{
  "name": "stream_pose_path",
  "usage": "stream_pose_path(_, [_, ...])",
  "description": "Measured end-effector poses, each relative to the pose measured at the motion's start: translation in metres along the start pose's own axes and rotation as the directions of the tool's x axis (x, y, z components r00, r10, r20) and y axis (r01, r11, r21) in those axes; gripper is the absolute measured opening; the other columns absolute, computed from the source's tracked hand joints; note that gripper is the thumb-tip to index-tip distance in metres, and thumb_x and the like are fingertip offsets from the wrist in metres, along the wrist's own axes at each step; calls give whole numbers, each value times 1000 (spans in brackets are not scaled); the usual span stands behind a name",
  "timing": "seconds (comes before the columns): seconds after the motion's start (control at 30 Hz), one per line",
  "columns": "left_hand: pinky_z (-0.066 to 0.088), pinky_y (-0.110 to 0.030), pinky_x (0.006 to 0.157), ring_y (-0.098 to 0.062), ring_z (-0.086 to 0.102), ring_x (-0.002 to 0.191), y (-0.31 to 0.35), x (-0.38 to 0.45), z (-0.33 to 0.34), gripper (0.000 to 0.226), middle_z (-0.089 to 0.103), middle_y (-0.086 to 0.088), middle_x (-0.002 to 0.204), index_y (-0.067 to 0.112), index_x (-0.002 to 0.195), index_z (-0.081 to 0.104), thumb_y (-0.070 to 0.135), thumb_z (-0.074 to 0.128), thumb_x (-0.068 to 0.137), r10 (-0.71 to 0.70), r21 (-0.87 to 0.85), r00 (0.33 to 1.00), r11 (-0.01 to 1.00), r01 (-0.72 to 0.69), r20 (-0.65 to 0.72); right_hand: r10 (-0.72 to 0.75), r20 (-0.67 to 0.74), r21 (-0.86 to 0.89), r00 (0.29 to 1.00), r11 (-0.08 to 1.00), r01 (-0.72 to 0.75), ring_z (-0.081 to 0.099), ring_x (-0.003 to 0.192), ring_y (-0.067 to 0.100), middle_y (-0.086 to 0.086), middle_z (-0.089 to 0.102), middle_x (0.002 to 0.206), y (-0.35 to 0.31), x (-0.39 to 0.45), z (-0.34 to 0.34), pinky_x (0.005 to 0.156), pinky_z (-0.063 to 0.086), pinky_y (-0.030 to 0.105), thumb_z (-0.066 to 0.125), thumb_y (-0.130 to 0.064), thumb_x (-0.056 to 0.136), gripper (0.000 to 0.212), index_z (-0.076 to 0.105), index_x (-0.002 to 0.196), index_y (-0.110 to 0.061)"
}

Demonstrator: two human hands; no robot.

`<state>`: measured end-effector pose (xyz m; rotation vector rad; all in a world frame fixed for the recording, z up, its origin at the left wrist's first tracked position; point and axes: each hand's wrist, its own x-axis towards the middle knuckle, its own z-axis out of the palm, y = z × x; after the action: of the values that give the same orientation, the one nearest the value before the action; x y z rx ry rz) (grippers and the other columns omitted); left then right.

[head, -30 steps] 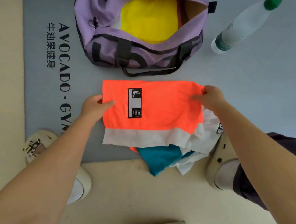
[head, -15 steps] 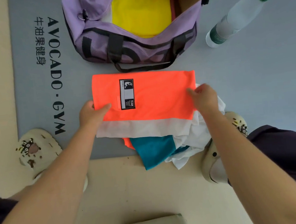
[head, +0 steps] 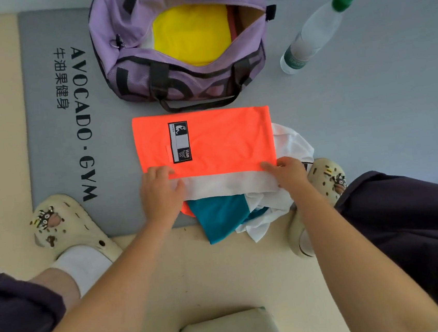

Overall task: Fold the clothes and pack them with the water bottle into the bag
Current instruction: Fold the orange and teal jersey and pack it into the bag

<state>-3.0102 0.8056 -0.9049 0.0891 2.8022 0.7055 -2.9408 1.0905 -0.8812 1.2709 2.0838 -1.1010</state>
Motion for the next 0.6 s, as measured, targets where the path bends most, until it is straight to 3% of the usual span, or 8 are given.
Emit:
stream_pose_path(0.03, [43, -40, 90, -32, 53, 104, 14, 0, 4, 22, 60, -9, 106, 12, 99, 68, 21, 70, 79, 124, -16, 986, 992, -123, 111, 42, 84, -53, 996, 998, -38, 54, 69, 20, 1, 57, 73, 0, -2, 1, 63, 44, 29, 70, -44, 83, 34, 57, 79, -13])
stream_pose_path(0.1, [39, -33, 94, -22, 51, 109, 40, 0, 9, 23, 59, 0, 108, 17, 100, 70, 31, 70, 82, 234, -96, 909, 972, -214, 346, 111, 190, -69, 976, 993, -99, 60, 69, 16, 1, 61, 82, -3, -7, -1, 59, 51, 27, 70, -41, 85, 29, 61, 92, -14])
stream_pose_path(0.17, [38, -30, 95, -15, 49, 109, 57, 2, 13, 33, 57, 5, 111, 23, 106, 68, 43, 73, 80, 273, -173, 846, 961, -216, 459, 147, 236, 200, 961, 960, -196, 70, 67, 19, 5, 66, 91, -11, -8, -6, 58, 57, 28, 71, -35, 86, 30, 62, 101, -10])
stream_pose_path(0.27, [41, -30, 93, -13, 51, 108, 78, 7, 14, 54, 59, 7, 115, 25, 117, 64, 51, 78, 73, 378, -268, 811, 921, -282, 446, 47, 386, 543, 921, 795, -269, 73, 67, 19, 9, 74, 91, -34, -3, -14, 56, 57, 27, 69, -32, 90, 29, 63, 105, -8])
stream_pose_path(0.33, [43, -23, 84, -6, 52, 100, 92, 10, 13, 56, 61, 10, 111, 28, 117, 61, 54, 78, 70, 350, -385, 821, 906, -175, 451, -20, 440, 554, 898, 792, -254, 69, 60, 14, 4, 74, 77, -52, 0, -12, 51, 50, 22, 60, -31, 96, 19, 59, 102, -13])
stream_pose_path(0.4, [41, -15, 72, -2, 54, 82, 103, 16, 14, 43, 62, 14, 95, 28, 107, 60, 50, 77, 73, 241, -453, 863, 891, -16, 443, -54, 458, 554, 887, 797, -238, 65, 54, 9, 0, 74, 74, -69, 3, -9, 49, 44, 19, 53, -28, 100, 11, 52, 101, -17])
stream_pose_path(0.5, [35, -24, 59, -8, 45, 62, 107, 33, 18, 26, 53, 9, 71, 18, 87, 59, 41, 72, 84, 130, -407, 890, 911, 67, 438, -99, 456, 535, 885, 825, -183, 58, 52, 8, -1, 73, 77, -81, 8, -5, 50, 38, 19, 51, -26, 101, 15, 57, 92, -15])
stream_pose_path(0.6, [28, -33, 63, -17, 36, 65, 101, 49, 21, 32, 40, -3, 68, 9, 71, 52, 31, 63, 91, 99, -387, 871, 915, 110, 481, -60, 321, 467, 945, 878, -102, 52, 57, 11, 1, 63, 73, -77, 16, -4, 60, 41, 25, 58, -31, 96, 21, 62, 86, -13])
